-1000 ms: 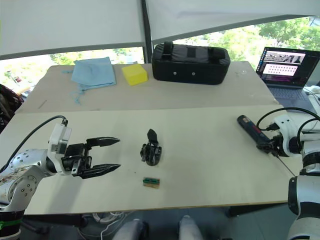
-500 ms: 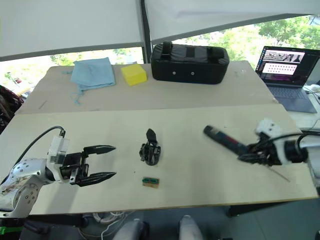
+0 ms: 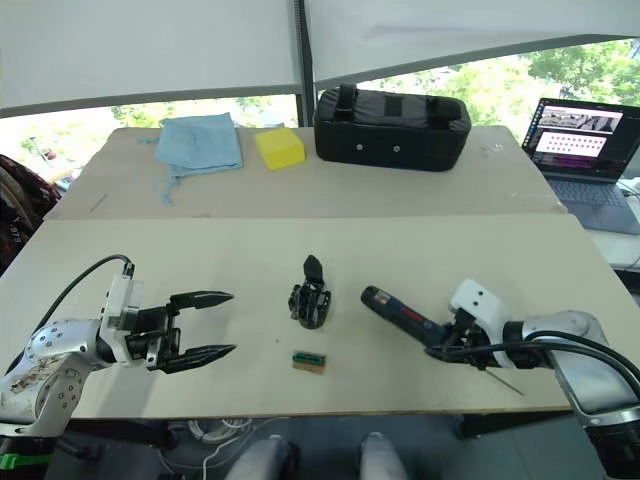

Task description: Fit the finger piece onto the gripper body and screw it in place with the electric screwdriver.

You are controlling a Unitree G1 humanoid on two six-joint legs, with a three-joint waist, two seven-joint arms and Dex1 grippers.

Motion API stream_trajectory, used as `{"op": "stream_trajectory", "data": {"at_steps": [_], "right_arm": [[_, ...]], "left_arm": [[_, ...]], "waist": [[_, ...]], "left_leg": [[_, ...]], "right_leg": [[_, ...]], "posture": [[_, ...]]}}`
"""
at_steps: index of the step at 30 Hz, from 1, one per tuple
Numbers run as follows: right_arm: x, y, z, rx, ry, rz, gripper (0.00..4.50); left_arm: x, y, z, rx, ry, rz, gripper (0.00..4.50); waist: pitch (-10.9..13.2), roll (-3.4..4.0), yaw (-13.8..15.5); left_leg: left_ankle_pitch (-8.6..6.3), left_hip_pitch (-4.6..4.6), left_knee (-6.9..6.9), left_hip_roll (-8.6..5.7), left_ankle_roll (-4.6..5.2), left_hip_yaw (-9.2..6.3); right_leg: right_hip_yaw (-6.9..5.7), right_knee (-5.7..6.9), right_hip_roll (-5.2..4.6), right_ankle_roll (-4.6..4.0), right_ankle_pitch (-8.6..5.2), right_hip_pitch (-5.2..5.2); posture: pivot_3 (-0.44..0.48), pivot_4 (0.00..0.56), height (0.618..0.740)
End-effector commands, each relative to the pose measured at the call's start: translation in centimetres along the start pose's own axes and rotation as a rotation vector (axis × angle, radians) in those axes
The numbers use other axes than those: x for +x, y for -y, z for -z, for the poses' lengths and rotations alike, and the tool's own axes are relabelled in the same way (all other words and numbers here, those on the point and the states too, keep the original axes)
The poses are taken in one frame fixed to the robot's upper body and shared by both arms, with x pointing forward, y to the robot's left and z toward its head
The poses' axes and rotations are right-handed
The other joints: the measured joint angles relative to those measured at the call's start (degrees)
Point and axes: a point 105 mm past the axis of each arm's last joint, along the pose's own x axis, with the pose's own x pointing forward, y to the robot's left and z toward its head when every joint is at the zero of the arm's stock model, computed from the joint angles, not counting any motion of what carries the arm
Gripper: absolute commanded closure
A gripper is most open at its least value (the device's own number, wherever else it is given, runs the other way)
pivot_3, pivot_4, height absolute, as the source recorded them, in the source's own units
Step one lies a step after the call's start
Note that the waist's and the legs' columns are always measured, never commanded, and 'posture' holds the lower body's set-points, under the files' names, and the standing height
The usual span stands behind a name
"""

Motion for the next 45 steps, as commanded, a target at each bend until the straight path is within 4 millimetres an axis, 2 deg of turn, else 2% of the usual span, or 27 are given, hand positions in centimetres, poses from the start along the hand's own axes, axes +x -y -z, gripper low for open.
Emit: {"op": "stream_trajectory", "data": {"at_steps": [1, 5, 6, 10, 15, 18, 22, 30, 43, 45], "right_arm": [[-0.4, 0.0, -0.5, -0.025, -0.007, -0.02, 1.56], [-1.0, 0.8, -1.5, -0.068, 0.0, -0.007, 0.16], [-1.2, 0.8, -1.7, -0.074, -0.003, -0.012, 0.03], [-2.2, 0.6, -2.8, -0.127, -0.037, -0.052, 0.03], [-3.6, 0.1, -3.3, -0.126, -0.259, -0.059, 0.03], [-3.7, -0.1, -3.8, -0.099, -0.312, -0.053, 0.03], [-2.8, 0.1, -4.1, -0.088, -0.412, 0.0, 0.03], [-0.6, 0.5, -3.6, -0.129, -0.494, 0.047, 0.03], [0.8, 0.4, -2.6, -0.146, -0.551, 0.055, 0.03], [0.8, 0.5, -2.2, -0.148, -0.564, 0.054, 0.56]], "left_arm": [[0.2, 0.5, -0.6, 0.039, 0.007, 0.014, 0.0], [0.2, 0.7, -0.6, 0.038, 0.007, 0.011, 0.0], [0.2, 0.7, -0.6, 0.037, 0.007, 0.01, 0.0], [0.1, 0.7, -0.4, 0.03, 0.007, 0.008, 0.0], [0.1, 0.7, -0.3, 0.025, 0.006, 0.011, 0.0], [0.2, 0.6, -0.3, 0.026, 0.006, 0.013, 0.0], [0.4, 0.6, -0.2, 0.027, 0.007, 0.02, 0.0], [0.6, 0.8, -0.4, 0.021, 0.011, 0.021, 0.0], [0.3, 1.0, -0.7, 0.001, -0.006, 0.045, 0.0], [0.3, 1.1, -0.6, -0.001, -0.006, 0.049, 0.0]], "waist": [[0.0, 0.0, 0.0], [-0.01, -0.02, -0.13], [-0.01, -0.02, -0.13], [-0.01, -0.02, -0.13], [-0.01, -0.01, -0.15], [-0.01, -0.02, -0.15], [-0.01, -0.02, -0.16], [-0.01, -0.03, -0.12], [-0.02, -0.04, -0.17], [-0.05, -0.08, -0.16]], "left_leg": [[0.0, 0.0, 0.0, 0.0, 0.0, 0.0], [0.0, 0.02, 0.0, 0.01, 0.01, 0.01], [0.0, 0.01, 0.0, 0.01, 0.01, 0.01], [0.0, 0.01, 0.0, 0.01, 0.01, 0.01], [0.0, 0.01, 0.0, 0.05, 0.01, 0.0], [-0.01, 0.01, 0.0, 0.09, 0.0, -0.01], [-0.01, -0.03, 0.01, 0.09, 0.0, 0.0], [-0.01, -0.08, 0.02, 0.06, 0.0, 0.0], [-0.01, -0.07, 0.03, 0.05, 0.0, -0.01], [-0.01, -0.06, 0.03, 0.05, 0.0, -0.01]], "right_leg": [[-0.01, 0.0, 0.0, 0.0, 0.0, 0.01], [-0.01, -0.01, 0.0, 0.0, 0.0, 0.02], [-0.01, -0.01, 0.0, 0.0, 0.0, 0.02], [-0.01, -0.01, 0.01, 0.0, 0.0, 0.0], [-0.02, 0.0, 0.01, -0.01, 0.0, -0.02], [-0.06, -0.03, 0.03, -0.03, 0.0, -0.03], [-0.05, -0.04, 0.02, -0.06, 0.02, -0.09], [-0.05, -0.05, 0.01, -0.08, 0.05, -0.12], [-0.06, -0.03, 0.01, -0.09, 0.07, -0.12], [-0.07, -0.03, 0.01, -0.1, 0.07, -0.11]], "posture": [[0.0, 0.15, 0.74], [0.0, 0.15, 0.74], [0.0, 0.15, 0.74], [0.0, 0.15, 0.74], [0.0, 0.15, 0.74], [0.0, 0.15, 0.74], [0.0, 0.15, 0.74], [0.0, 0.15, 0.74], [0.0, 0.15, 0.74], [0.0, 0.15, 0.74]]}}
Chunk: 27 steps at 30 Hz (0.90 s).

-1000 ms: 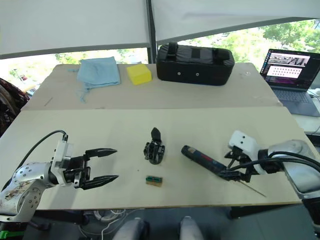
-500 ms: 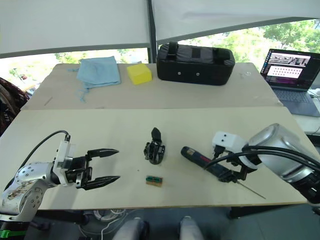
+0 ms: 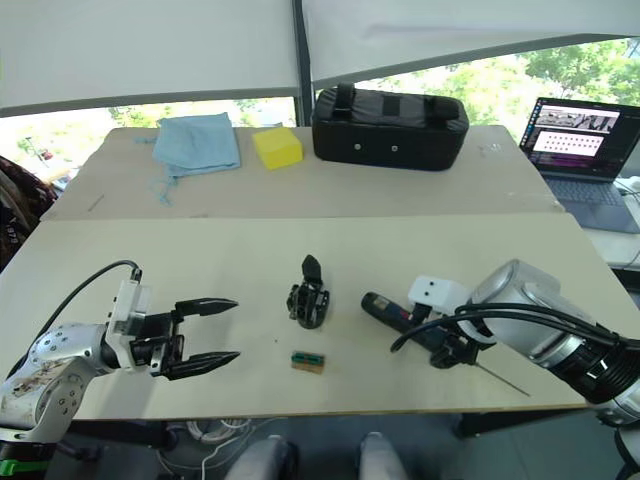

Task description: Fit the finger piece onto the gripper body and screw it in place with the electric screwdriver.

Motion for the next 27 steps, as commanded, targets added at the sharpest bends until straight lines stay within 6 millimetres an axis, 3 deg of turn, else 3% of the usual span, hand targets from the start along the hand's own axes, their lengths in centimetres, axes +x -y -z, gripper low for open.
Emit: {"op": "stream_trajectory", "data": {"at_steps": [1, 6, 12, 20, 27], "right_arm": [[0.0, 0.5, 0.4, -0.006, -0.016, 0.024, 0.76], [-0.2, 2.2, 0.3, -0.023, 0.01, 0.093, 2.55], [-1.5, 3.4, 0.9, -0.013, 0.053, 0.152, 2.6], [-4.2, 2.2, 1.0, 0.19, 0.281, 0.061, 2.6], [-10.1, 1.9, -2.4, 0.175, 0.893, -0.033, 2.6]], "left_arm": [[0.0, 0.4, -0.9, 0.036, 0.004, 0.024, 0.0], [0.0, 0.0, -0.8, 0.065, -0.007, 0.025, 0.0], [-0.2, 0.0, -0.5, 0.061, -0.007, 0.01, 0.0], [-0.6, 0.3, 0.0, 0.043, -0.023, 0.002, 0.0], [-1.2, -0.6, 0.0, 0.054, -0.037, -0.021, 0.0]], "waist": [[-0.02, -0.04, 0.02], [-0.15, -0.25, -0.02], [-0.21, -0.35, 0.05], [-0.2, -0.34, 0.11], [-0.2, -0.34, 0.01]], "left_leg": [[0.0, 0.0, 0.0, 0.0, 0.0, 0.0], [0.0, 0.02, 0.01, 0.0, 0.0, 0.01], [0.0, 0.06, 0.02, 0.02, 0.0, 0.03], [0.0, -0.03, 0.02, 0.02, 0.0, -0.02], [0.0, -0.01, 0.02, 0.07, 0.01, 0.03]], "right_leg": [[0.0, 0.0, 0.0, 0.0, 0.0, 0.0], [-0.01, -0.01, 0.0, -0.01, 0.01, 0.03], [-0.02, -0.01, 0.0, -0.01, 0.05, 0.06], [0.0, 0.0, -0.02, -0.02, 0.05, -0.02], [0.03, 0.01, 0.11, -0.03, 0.06, 0.02]], "posture": [[0.0, 0.15, 0.74], [0.0, 0.15, 0.74], [0.0, 0.15, 0.74], [0.0, 0.15, 0.74], [0.0, 0.15, 0.74]]}}
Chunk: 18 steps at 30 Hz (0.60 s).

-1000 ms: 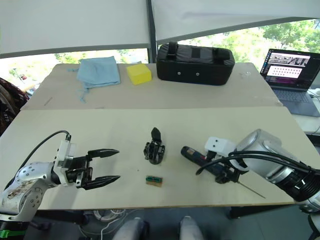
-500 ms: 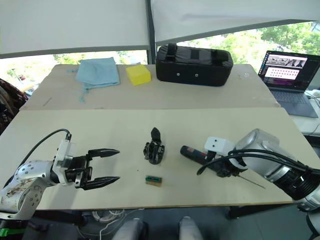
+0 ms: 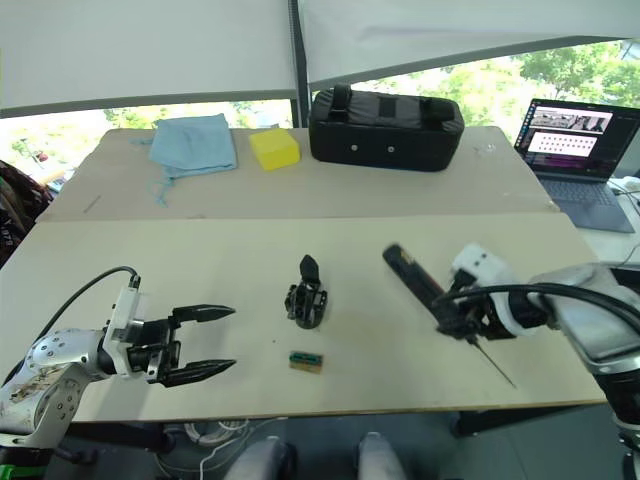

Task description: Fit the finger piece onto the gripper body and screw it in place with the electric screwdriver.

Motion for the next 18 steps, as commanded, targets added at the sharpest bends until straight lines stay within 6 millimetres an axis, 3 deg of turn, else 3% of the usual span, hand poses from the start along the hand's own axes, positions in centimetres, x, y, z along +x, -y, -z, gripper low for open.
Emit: {"op": "stream_trajectory", "data": {"at_steps": [1, 6, 11, 14, 18], "right_arm": [[-3.0, -1.1, -4.2, -0.089, 0.314, -0.069, 2.6], [-3.6, -2.1, -6.0, -0.075, 0.54, -0.085, 2.6], [-4.3, -3.3, -8.0, -0.187, 0.785, -0.11, 2.6], [-4.4, -3.5, -8.4, -0.237, 0.837, -0.091, 2.6], [-4.8, -5.4, -9.0, -0.277, 0.921, -0.183, 2.6]], "left_arm": [[-0.6, -0.6, -0.7, 0.048, -0.005, -0.017, 0.0], [-1.1, -0.6, -0.6, 0.042, -0.014, -0.03, 0.0], [-1.5, -0.6, -0.8, 0.044, -0.025, -0.038, 0.0], [-2.0, -0.7, -0.7, 0.054, -0.042, -0.044, 0.0], [-2.5, -0.8, -0.5, 0.085, -0.061, -0.072, 0.0]], "waist": [[0.0, 0.0, 0.04], [0.0, -0.02, 0.08], [0.01, -0.01, -0.06], [0.01, -0.01, -0.05], [0.01, 0.0, 0.04]], "left_leg": [[0.0, 0.0, 0.0, 0.02, 0.0, -0.02], [0.0, -0.01, 0.0, 0.02, 0.01, -0.04], [0.0, 0.0, 0.0, 0.04, 0.01, -0.04], [0.0, 0.0, 0.0, 0.04, 0.01, -0.04], [0.0, 0.01, 0.0, 0.04, 0.01, -0.05]], "right_leg": [[0.01, -0.02, 0.04, 0.0, 0.0, 0.02], [0.02, -0.02, 0.04, 0.0, 0.01, 0.04], [0.05, 0.0, 0.07, 0.0, 0.01, 0.01], [0.06, 0.0, 0.07, 0.0, 0.01, 0.01], [0.06, 0.01, 0.05, 0.0, 0.02, 0.01]], "posture": [[0.0, 0.15, 0.74], [0.0, 0.15, 0.74], [0.0, 0.15, 0.74], [0.0, 0.15, 0.74], [0.0, 0.15, 0.74]]}}
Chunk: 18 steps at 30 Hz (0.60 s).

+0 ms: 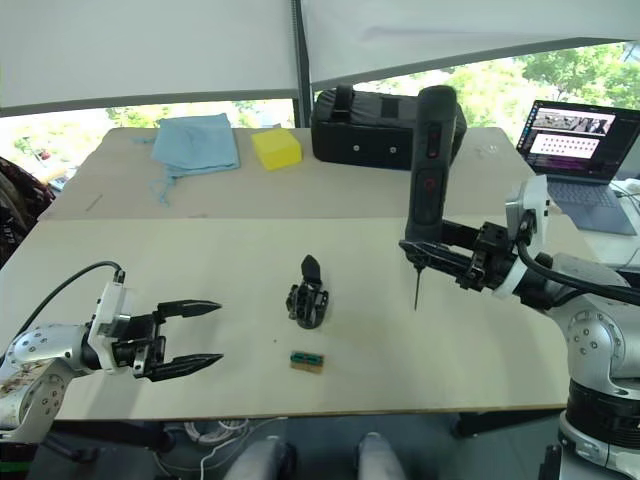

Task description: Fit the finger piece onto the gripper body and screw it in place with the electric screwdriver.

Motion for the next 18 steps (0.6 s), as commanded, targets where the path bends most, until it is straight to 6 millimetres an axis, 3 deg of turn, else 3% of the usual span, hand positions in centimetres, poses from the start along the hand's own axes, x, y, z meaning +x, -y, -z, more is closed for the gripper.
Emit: {"op": "stream_trajectory", "data": {"at_steps": [1, 8, 18], "right_arm": [[0.0, -2.0, -2.5, -0.105, 0.101, -0.078, 2.6], [1.9, -5.7, -1.7, -0.154, 0.168, -0.261, 2.6], [4.1, -9.5, 1.5, -0.091, 0.149, -0.469, 2.6]], "left_arm": [[-0.6, -0.1, -0.3, 0.045, -0.009, -0.017, 0.0], [0.2, 0.9, 1.0, 0.035, -0.036, 0.04, 0.0], [4.3, 2.0, 4.5, 0.037, -0.065, 0.118, 0.0]], "waist": [[0.0, 0.0, 0.07], [0.0, 0.01, -0.04], [0.0, 0.0, 0.15]], "left_leg": [[0.0, 0.0, 0.0, 0.0, 0.0, -0.01], [0.0, 0.03, -0.01, 0.02, 0.0, -0.02], [0.0, 0.03, 0.0, -0.02, 0.0, -0.09]], "right_leg": [[0.0, 0.0, 0.0, 0.0, 0.0, 0.0], [-0.01, 0.01, 0.01, -0.01, -0.01, 0.0], [0.0, 0.01, -0.03, -0.01, 0.01, 0.02]], "posture": [[0.0, 0.15, 0.74], [0.0, 0.15, 0.74], [0.0, 0.15, 0.74]]}}
